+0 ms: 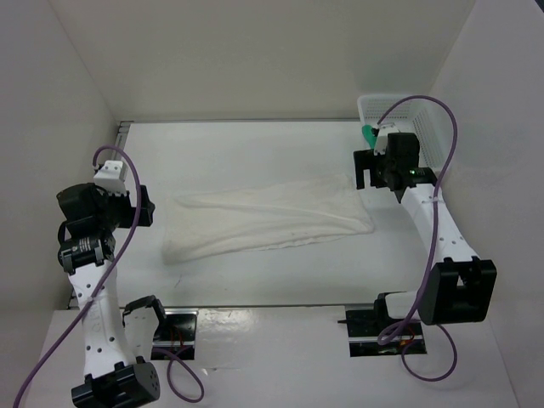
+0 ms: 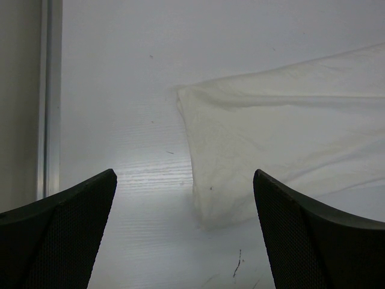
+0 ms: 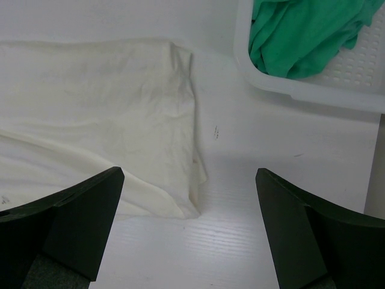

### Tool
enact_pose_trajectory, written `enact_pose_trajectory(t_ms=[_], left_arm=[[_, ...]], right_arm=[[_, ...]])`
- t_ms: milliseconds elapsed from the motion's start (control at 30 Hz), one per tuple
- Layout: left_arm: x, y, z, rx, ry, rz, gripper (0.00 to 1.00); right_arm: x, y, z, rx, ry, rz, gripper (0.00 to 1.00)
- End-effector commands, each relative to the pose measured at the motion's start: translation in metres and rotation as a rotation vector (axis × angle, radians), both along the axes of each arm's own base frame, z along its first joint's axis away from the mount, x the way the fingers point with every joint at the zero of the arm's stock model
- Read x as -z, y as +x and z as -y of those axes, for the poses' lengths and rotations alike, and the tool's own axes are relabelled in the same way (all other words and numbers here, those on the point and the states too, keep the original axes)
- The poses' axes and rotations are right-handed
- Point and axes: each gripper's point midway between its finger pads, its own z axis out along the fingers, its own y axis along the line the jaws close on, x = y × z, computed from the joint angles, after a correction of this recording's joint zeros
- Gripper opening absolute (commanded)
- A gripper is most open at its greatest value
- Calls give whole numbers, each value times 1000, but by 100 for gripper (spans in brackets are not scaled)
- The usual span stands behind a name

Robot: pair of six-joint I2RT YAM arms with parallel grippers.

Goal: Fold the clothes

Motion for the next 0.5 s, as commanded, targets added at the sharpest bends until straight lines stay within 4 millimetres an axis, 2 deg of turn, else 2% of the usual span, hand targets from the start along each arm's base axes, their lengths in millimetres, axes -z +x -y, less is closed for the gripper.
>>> enact_pose_trajectory(t_ms=[0, 100, 167, 233, 267, 333, 433, 467], left_arm=[[-6, 4, 1, 16, 4, 30, 100], [-6, 4, 1, 16, 4, 30, 100], [-6, 4, 1, 16, 4, 30, 100], [-6, 4, 1, 16, 4, 30, 100], [-6, 4, 1, 16, 4, 30, 100], [-6, 4, 1, 16, 4, 30, 100], [-1, 6, 2, 25, -10, 13, 100], [3, 8, -1, 17, -12, -3, 100]], right_arm=[[-18, 6, 3, 22, 6, 62, 99], [-24, 5, 4, 36, 9, 81, 99], [-38, 3, 9, 70, 0, 125, 99], [-57, 3, 13, 98, 1, 200, 99], [-73, -4, 20, 132, 3, 256, 99], [-88, -9, 22, 149, 10, 303, 99], [-88, -9, 22, 149, 10, 303, 99], [-82, -9, 23, 157, 3, 284, 99]])
